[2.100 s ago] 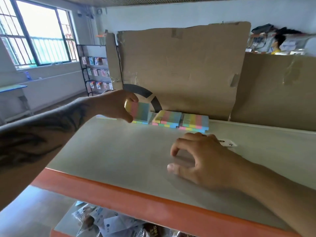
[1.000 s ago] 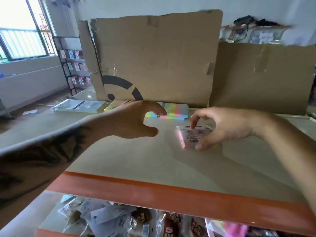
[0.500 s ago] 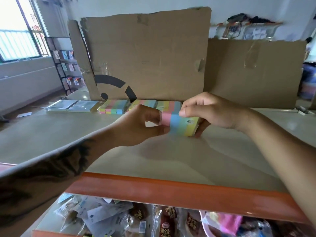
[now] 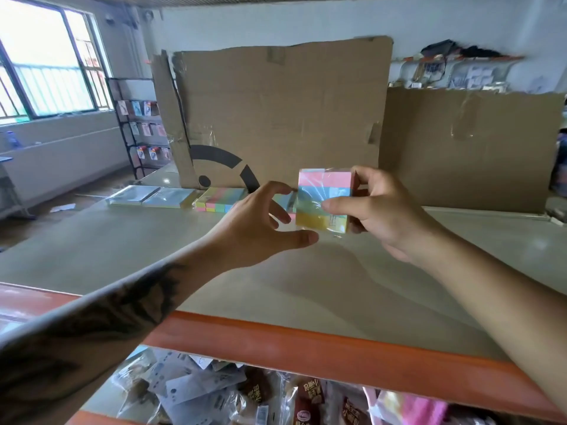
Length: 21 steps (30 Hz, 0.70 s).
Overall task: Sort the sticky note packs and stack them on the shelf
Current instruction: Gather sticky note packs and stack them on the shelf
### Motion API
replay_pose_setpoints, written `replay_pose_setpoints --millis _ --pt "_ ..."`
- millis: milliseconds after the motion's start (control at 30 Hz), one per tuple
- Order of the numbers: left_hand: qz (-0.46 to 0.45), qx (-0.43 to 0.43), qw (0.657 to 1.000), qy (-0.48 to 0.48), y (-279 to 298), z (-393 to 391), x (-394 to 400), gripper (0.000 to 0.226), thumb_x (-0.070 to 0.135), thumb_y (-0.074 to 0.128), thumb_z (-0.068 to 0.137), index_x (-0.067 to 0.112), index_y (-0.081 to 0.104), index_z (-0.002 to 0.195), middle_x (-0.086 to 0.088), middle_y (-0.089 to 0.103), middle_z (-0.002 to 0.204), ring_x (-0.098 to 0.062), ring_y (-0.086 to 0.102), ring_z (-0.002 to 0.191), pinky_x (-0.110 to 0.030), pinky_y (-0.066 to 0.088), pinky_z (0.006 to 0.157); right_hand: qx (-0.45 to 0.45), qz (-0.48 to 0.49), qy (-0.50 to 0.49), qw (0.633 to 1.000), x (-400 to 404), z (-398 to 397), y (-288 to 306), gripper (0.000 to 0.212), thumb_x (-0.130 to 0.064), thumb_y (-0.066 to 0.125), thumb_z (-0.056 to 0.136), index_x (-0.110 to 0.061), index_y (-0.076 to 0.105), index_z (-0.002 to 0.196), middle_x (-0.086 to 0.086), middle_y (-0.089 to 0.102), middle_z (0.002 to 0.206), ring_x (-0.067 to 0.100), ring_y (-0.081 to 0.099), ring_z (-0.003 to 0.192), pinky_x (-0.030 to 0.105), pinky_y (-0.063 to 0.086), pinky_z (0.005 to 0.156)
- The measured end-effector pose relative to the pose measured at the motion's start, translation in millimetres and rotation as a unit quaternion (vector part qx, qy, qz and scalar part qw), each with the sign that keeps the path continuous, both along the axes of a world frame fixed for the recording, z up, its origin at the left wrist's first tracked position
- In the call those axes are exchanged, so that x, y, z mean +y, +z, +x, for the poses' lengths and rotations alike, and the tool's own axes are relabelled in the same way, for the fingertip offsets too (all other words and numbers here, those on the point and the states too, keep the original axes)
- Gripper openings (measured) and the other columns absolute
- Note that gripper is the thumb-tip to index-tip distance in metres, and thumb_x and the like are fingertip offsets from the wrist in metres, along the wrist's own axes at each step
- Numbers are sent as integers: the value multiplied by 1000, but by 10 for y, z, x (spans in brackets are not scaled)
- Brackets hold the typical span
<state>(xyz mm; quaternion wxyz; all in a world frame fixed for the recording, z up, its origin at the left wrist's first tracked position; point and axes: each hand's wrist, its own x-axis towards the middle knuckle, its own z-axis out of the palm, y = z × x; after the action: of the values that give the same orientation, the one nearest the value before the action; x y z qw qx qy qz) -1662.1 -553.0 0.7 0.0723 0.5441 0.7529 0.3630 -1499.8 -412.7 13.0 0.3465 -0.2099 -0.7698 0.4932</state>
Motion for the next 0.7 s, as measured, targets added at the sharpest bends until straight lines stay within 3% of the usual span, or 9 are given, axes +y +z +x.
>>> replay_pose_setpoints --millis 67,167,333,400,467,533,633,700 --pt "10 -1 1000 15 -9 42 -18 87 67 84 60 44 43 133 21 60 107 2 60 99 -26 53 83 24 -29 -14 999 -50 -35 -25 28 -18 90 71 -20 66 85 -2 70 79 18 66 67 36 49 60" --pt "32 5 999 24 -20 132 -26 85 67 85 60 40 45 130 23 56 111 3 55 104 -23 47 82 47 -57 -33 997 -128 -89 -89 29 -17 91 73 -22 64 79 4 75 87 27 72 76 39 58 67" --pt "35 71 994 70 -9 145 -15 89 82 69 53 34 50 126 20 56 117 -6 53 106 -37 48 93 68 -82 -24 994 -215 -166 -184 36 -26 88 66 -10 63 86 17 75 98 35 76 90 55 62 82" --pt "30 110 990 86 8 122 -29 85 76 70 58 33 51 128 17 58 118 -10 55 107 -39 48 94 62 -106 3 992 -223 -178 -207 40 -26 89 70 -5 67 96 16 76 102 33 76 94 54 62 86" --pt "15 161 983 90 41 71 -62 79 66 74 63 33 51 131 14 61 119 -15 59 106 -39 47 92 43 -109 28 993 -235 -177 -232 30 -24 87 80 -9 70 99 14 77 102 33 75 96 52 61 89" --pt "-14 215 973 86 111 -41 -112 80 64 73 61 35 52 132 13 63 118 -19 61 104 -37 46 91 -9 -55 35 998 -240 -160 -249 18 -32 80 89 -17 73 94 8 77 93 27 75 92 46 59 84" --pt "-71 254 961 86 299 -385 -133 84 55 84 59 36 53 136 8 66 123 -23 61 111 -38 44 97 -95 64 27 993 -233 -127 -283 31 -44 75 91 -14 71 85 1 68 73 10 60 67 33 43 66" --pt "-116 247 956 106 455 -689 -129 84 45 90 62 38 53 137 8 63 132 -22 59 119 -36 44 99 -144 100 44 984 -242 -94 -292 30 -48 75 90 -18 72 84 -10 69 75 3 58 66 30 43 63"
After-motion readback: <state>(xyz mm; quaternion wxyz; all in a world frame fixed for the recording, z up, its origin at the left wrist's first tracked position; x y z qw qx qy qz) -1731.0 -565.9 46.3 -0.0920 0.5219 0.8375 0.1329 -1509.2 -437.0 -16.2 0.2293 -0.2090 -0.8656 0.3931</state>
